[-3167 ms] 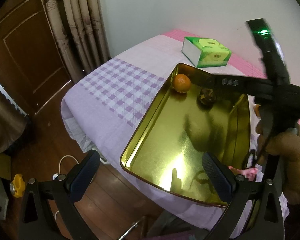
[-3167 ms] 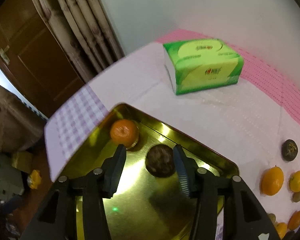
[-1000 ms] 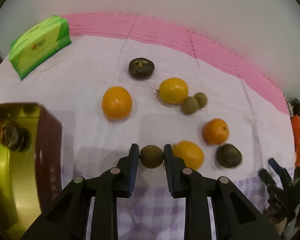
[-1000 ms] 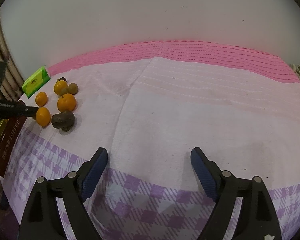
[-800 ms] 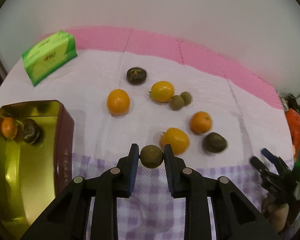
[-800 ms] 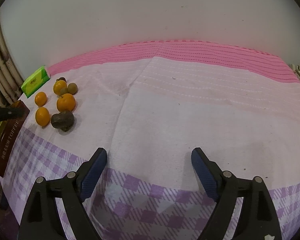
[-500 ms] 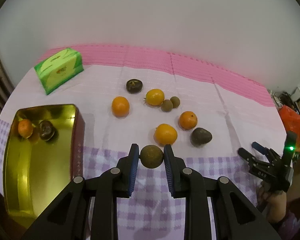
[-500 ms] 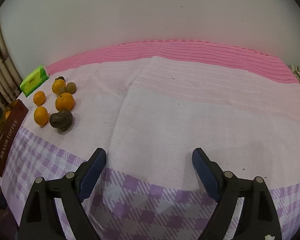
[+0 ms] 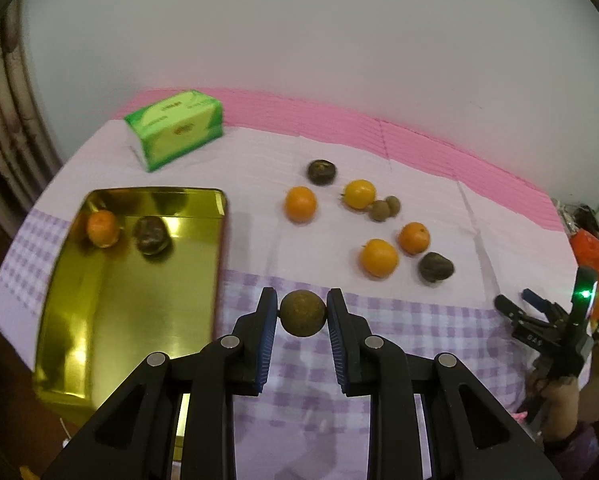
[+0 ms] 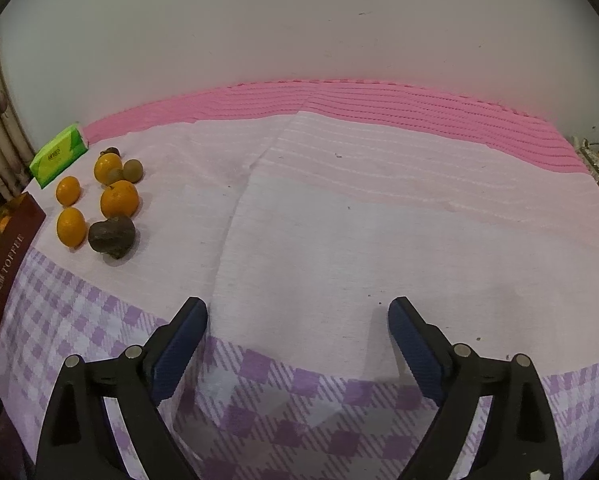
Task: Organize fruits
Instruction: 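Carry the kiwi in the left gripper toward the tin while the right gripper grasps an orange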
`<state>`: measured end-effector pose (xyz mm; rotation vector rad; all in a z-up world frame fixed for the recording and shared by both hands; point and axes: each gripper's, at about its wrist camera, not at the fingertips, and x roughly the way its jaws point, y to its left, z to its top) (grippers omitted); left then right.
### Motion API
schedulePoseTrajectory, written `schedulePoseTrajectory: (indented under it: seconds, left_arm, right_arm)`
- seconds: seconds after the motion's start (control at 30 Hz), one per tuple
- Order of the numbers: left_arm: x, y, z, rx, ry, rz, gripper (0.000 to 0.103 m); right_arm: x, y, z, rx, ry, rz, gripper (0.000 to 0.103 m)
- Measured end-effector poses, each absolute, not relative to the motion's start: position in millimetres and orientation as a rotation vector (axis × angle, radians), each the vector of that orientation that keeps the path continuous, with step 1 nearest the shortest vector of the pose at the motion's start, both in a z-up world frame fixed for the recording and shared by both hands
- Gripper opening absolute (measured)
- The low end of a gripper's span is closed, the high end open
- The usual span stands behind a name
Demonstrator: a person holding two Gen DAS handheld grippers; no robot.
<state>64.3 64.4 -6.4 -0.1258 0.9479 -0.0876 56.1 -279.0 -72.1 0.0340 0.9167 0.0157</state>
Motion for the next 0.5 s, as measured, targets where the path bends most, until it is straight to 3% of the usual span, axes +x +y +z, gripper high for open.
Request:
schedulePoseTrajectory:
  seconds: [0.3,0.5]
  left_arm:
    - [56.6,89.8,-3.6,-0.125,0.937,-0.03,0.026]
    - [53.1,99.9,-2.7,-0.111,0.931,-0.003,0.026]
  right_arm:
    - [53.9,-275.4,-71.3,0.003,0.912,-0.008,0.091]
    - [35.1,-255.4,-49.5,0.028,0.808,0.049,0.088]
